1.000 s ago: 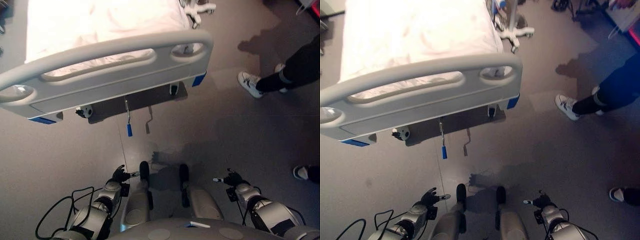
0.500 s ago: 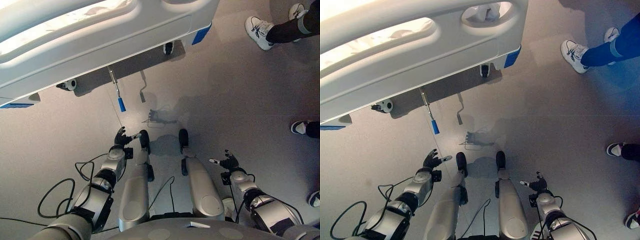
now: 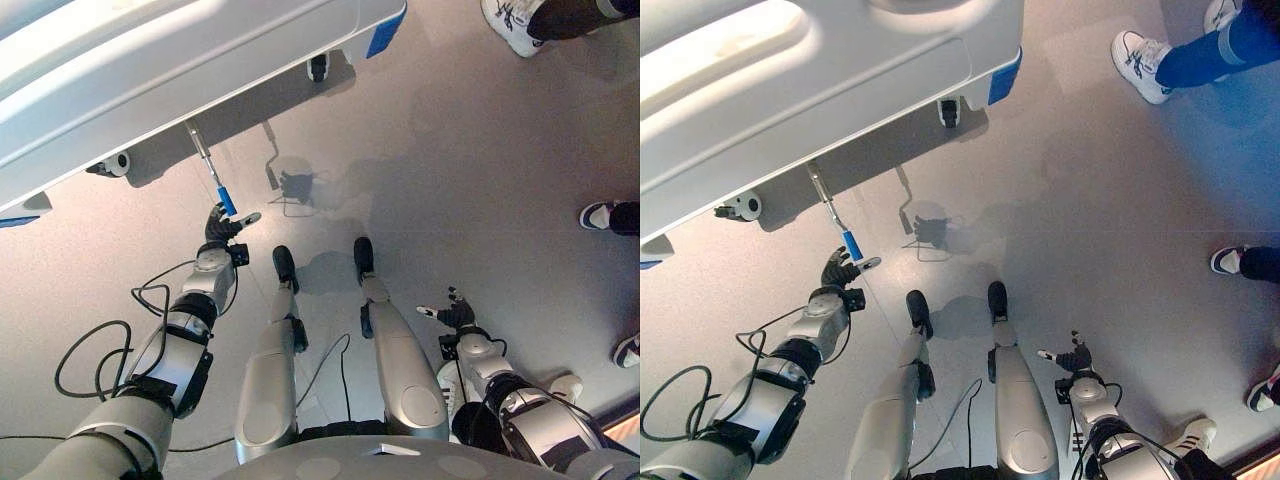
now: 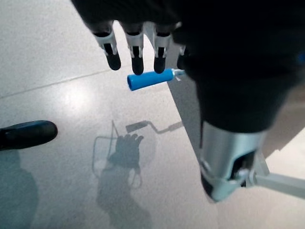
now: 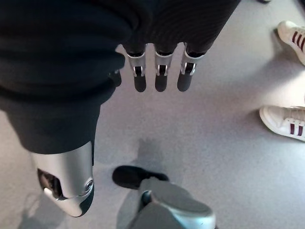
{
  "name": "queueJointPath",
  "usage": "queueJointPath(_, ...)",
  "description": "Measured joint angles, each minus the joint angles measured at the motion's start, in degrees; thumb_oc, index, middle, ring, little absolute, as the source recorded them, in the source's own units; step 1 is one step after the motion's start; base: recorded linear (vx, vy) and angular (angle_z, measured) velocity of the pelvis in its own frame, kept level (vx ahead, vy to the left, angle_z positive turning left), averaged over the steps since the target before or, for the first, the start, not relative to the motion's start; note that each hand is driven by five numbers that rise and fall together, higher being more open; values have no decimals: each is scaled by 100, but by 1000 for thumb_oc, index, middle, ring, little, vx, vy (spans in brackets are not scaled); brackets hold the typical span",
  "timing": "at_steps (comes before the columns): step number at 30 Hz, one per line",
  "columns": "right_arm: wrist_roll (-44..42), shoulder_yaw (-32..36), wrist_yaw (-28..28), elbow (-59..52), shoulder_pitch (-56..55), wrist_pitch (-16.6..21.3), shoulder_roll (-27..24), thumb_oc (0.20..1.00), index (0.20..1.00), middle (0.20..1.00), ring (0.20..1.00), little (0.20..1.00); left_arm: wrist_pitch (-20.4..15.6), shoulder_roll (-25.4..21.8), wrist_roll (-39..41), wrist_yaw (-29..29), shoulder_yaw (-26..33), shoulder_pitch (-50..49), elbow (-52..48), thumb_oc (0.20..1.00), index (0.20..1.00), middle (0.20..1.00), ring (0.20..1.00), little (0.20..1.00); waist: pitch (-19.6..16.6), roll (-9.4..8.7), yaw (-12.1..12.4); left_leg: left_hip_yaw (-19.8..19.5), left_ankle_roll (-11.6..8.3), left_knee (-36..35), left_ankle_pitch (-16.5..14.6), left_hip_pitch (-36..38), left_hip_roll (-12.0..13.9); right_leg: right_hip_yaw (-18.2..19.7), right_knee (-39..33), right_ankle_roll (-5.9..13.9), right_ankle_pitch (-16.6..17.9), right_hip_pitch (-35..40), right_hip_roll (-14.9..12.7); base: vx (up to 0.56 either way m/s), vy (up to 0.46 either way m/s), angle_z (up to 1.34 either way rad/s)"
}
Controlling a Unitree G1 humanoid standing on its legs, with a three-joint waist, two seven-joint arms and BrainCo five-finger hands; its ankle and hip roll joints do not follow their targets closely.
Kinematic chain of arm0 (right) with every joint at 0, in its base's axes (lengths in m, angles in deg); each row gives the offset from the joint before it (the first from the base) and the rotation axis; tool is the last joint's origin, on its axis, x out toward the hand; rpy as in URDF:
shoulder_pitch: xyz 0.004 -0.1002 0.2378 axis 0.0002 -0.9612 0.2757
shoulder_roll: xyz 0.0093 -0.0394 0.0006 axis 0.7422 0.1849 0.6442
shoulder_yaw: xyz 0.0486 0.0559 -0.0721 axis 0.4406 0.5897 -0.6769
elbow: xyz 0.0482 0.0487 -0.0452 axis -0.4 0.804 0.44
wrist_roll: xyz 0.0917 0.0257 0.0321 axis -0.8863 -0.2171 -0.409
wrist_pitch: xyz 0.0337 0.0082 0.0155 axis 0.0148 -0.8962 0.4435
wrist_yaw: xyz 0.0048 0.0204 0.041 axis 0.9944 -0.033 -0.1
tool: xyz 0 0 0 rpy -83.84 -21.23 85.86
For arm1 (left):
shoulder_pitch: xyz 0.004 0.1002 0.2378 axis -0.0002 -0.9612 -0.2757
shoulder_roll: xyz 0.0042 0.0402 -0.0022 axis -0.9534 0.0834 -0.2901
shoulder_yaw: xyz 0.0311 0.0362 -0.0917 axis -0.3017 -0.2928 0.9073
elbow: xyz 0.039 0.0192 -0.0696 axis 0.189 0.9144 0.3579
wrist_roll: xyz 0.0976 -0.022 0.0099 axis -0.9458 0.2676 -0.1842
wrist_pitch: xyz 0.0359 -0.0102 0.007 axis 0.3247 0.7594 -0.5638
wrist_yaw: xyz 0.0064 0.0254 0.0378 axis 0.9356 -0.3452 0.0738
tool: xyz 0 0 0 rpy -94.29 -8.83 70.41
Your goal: Raise the hospital bed
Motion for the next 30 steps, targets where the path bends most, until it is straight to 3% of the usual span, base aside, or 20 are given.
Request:
queueJointPath(21,-86,-118,12,-42,-7,132,-41,1000,1000,1000,1000,1000,16,-299,452,0,2,562,107,1000,1000,1000,1000,1000,3,6,-36,40,2,-1,27,-306,-17,111,-7,13,91,-372,1,-1,5,-3)
queueJointPath(30,-185,-317,2,-143,-75,151,-44,1000,1000,1000,1000,1000,61,-473,597,-3,-70,978,187,1000,1000,1000,1000,1000,3,5,-189,40,9,0,54,-599,-14,111,-93,8,165,-626,4,1,-7,0)
